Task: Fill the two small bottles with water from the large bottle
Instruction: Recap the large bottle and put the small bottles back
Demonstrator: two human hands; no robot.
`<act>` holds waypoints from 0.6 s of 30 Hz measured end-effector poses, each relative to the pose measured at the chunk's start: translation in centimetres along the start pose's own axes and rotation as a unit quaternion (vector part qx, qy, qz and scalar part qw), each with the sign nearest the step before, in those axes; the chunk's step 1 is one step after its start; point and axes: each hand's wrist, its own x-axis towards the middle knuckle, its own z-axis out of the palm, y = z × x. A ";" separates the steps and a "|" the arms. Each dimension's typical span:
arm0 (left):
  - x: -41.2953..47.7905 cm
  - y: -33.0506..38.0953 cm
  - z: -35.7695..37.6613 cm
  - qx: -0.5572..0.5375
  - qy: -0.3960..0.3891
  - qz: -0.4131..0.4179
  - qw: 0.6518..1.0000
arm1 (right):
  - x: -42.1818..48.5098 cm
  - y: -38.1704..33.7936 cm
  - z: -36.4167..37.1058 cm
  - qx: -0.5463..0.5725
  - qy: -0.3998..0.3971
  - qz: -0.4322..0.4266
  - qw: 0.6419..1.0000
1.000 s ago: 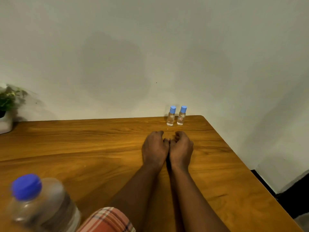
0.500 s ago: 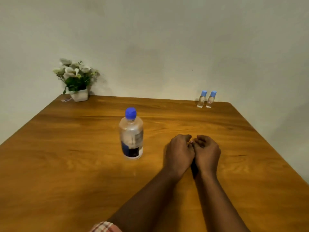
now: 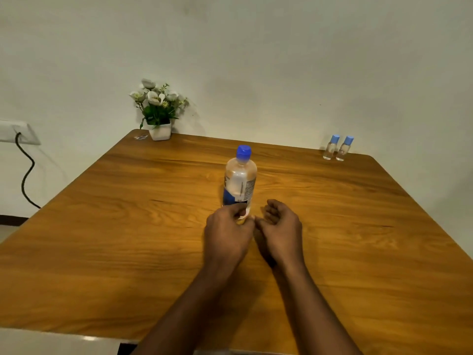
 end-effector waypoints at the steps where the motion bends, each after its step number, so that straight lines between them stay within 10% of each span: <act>1: 0.2 -0.5 -0.7 0.000 0.009 -0.005 1.000 | -0.1 -0.3 0.7 -0.004 -0.016 -0.009 1.000; 18: 6.3 -5.5 -3.0 0.049 0.001 -0.019 0.999 | 3.1 -1.7 6.6 -0.041 -0.004 -0.082 0.996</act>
